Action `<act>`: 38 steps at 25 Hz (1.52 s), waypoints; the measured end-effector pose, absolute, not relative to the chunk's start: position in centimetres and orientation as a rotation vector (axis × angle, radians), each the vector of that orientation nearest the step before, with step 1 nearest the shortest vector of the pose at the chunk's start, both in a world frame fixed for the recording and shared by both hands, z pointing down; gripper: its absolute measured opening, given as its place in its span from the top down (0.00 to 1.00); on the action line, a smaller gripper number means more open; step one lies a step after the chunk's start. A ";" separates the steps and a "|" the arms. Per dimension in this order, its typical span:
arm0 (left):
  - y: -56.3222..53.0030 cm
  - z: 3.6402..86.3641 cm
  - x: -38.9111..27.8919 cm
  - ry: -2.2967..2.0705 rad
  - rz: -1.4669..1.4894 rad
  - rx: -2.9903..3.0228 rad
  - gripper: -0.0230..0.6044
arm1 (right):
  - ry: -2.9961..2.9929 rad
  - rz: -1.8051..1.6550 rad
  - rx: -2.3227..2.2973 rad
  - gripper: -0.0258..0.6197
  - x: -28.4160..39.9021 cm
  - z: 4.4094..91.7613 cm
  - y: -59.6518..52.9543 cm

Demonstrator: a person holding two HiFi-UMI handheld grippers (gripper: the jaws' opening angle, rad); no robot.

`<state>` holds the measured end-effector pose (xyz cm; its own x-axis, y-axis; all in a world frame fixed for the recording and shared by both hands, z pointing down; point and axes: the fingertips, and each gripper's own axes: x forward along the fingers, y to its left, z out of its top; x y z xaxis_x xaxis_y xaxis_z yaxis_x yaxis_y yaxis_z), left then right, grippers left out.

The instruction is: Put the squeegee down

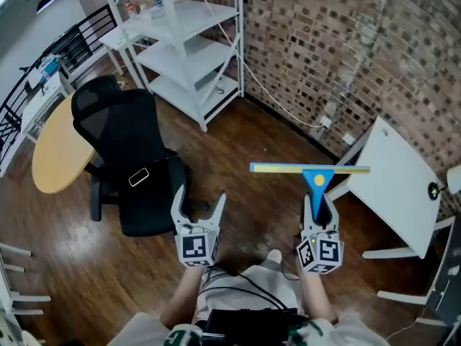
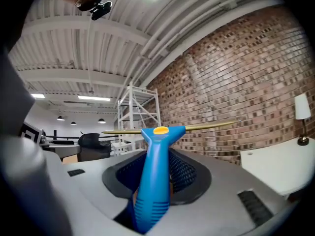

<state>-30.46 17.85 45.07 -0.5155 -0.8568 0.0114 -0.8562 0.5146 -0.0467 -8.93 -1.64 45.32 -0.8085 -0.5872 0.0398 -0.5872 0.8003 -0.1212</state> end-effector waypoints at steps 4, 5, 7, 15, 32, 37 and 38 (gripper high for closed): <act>7.1 45.6 -23.5 2.623 -0.076 -1.705 0.32 | -2.911 0.230 1.156 0.72 1.2 46.0 -9.5; 4.5 45.9 -21.7 2.593 -0.078 -1.751 0.32 | -2.887 0.243 1.210 0.72 3.7 46.3 -11.2; -0.6 45.8 -17.8 2.530 -0.064 -1.857 0.32 | -2.827 0.274 1.324 0.72 8.8 47.1 -14.4; -16.2 45.8 -7.4 2.215 -0.133 -2.197 0.32 | -2.594 0.483 1.669 0.72 22.0 50.3 -21.1; -41.9 47.6 4.6 1.673 -0.150 -2.670 0.32 | -2.188 0.689 1.988 0.72 32.1 59.7 -36.1; -45.3 48.5 6.6 1.604 -0.170 -2.750 0.32 | -2.092 0.756 1.951 0.72 34.1 65.1 -39.7; -45.6 48.9 7.0 1.585 -0.191 -2.756 0.32 | -2.080 0.774 1.944 0.72 34.9 66.1 -40.6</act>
